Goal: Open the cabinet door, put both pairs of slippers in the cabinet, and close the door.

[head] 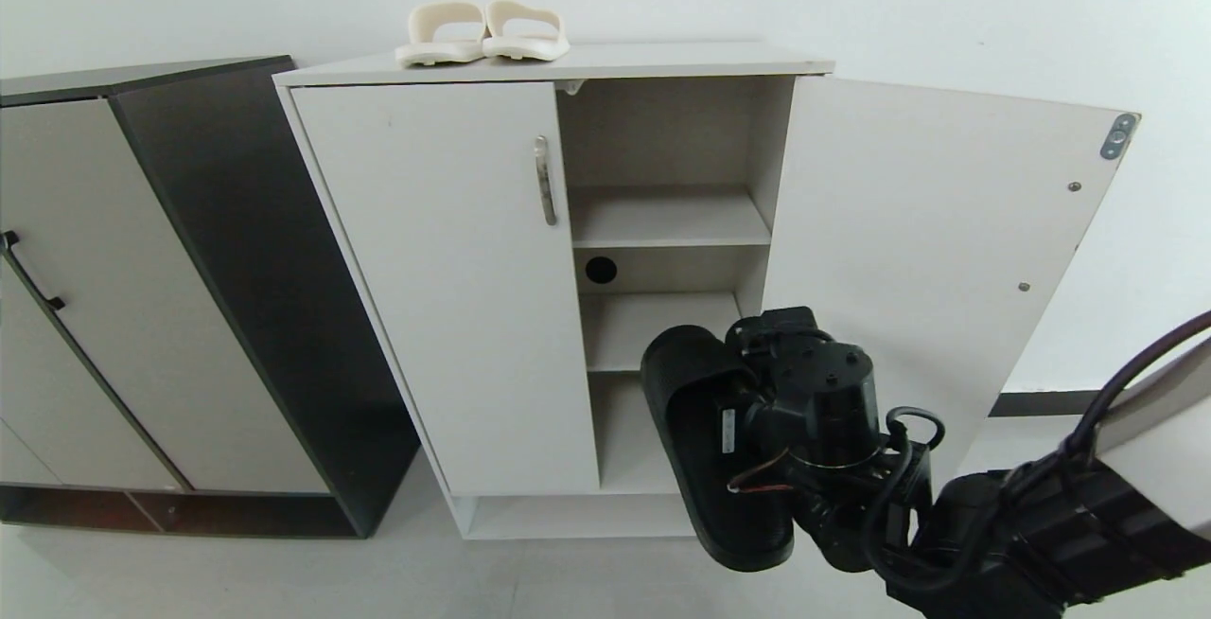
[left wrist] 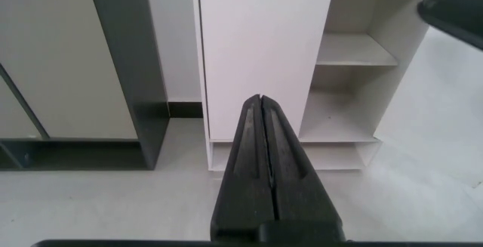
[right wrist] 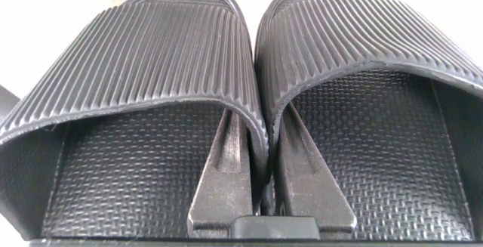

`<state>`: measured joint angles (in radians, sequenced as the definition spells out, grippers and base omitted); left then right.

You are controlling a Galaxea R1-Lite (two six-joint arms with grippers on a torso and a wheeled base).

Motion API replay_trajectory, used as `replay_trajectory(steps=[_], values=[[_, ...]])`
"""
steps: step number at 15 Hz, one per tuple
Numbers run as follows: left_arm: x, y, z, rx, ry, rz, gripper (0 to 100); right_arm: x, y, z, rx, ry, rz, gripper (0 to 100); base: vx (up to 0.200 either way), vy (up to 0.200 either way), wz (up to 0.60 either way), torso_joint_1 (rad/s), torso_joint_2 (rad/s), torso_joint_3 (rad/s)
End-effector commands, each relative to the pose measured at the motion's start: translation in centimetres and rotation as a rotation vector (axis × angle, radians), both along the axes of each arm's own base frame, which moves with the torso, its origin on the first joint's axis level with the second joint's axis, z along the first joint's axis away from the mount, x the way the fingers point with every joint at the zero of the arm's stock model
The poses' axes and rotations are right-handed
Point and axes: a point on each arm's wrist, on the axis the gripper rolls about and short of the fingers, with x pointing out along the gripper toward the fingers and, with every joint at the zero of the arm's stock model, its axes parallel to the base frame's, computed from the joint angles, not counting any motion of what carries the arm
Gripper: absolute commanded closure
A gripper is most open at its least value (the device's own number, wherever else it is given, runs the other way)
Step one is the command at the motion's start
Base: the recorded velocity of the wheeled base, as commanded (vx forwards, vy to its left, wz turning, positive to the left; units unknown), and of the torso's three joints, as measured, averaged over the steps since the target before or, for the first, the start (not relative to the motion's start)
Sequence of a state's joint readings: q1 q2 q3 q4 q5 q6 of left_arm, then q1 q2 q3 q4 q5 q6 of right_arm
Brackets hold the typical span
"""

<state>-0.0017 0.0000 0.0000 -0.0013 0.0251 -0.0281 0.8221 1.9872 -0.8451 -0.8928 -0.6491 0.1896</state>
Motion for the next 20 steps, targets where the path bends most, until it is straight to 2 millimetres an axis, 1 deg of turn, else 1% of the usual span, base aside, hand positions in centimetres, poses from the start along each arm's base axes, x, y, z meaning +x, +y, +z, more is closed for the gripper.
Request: replay_trajectory(steps=[1, 3, 4, 8, 12, 14, 17, 18, 20], values=[[0.0, 0.0, 0.0, -0.001, 0.001, 0.001, 100, 1.2, 2.5, -1.3, -0.018, -0.004, 0.024, 100, 0.000, 0.000, 0.00, 0.000, 0.00, 0.000], [0.0, 0.0, 0.0, 0.000, 0.001, 0.001, 100, 1.6, 3.0, -1.8, -0.023, -0.002, 0.029, 100, 0.000, 0.000, 0.00, 0.000, 0.00, 0.000], [0.0, 0.0, 0.0, 0.000, 0.001, 0.001, 100, 1.7, 3.3, -2.4, -0.032, 0.008, 0.032, 100, 0.000, 0.000, 0.00, 0.000, 0.00, 0.000], [0.0, 0.0, 0.0, 0.000, 0.001, 0.001, 100, 1.1, 5.2, -4.5, -0.056, 0.036, 0.067, 100, 0.000, 0.000, 0.00, 0.000, 0.00, 0.000], [0.0, 0.0, 0.0, 0.000, 0.001, 0.001, 100, 1.0, 6.1, -5.4, -0.070, 0.036, 0.055, 100, 0.000, 0.000, 0.00, 0.000, 0.00, 0.000], [0.0, 0.0, 0.0, 0.000, 0.001, 0.001, 100, 0.6, 6.5, -5.7, -0.080, 0.035, 0.045, 100, 0.000, 0.000, 0.00, 0.005, 0.00, -0.127], [0.0, 0.0, 0.0, 0.000, 0.001, 0.001, 100, 1.0, 6.9, -6.9, -0.094, 0.044, 0.036, 100, 0.000, 0.000, 0.00, 0.002, 0.00, -0.185], [0.0, 0.0, 0.0, 0.000, 0.001, 0.001, 100, 1.1, 7.4, -7.1, -0.086, 0.041, 0.035, 100, 0.000, 0.000, 0.00, 0.007, 0.01, -0.198], [0.0, 0.0, 0.0, 0.000, 0.001, 0.001, 100, 1.1, 7.8, -6.8, -0.072, 0.023, 0.005, 100, 0.000, 0.000, 0.00, 0.000, 0.00, -0.193]])
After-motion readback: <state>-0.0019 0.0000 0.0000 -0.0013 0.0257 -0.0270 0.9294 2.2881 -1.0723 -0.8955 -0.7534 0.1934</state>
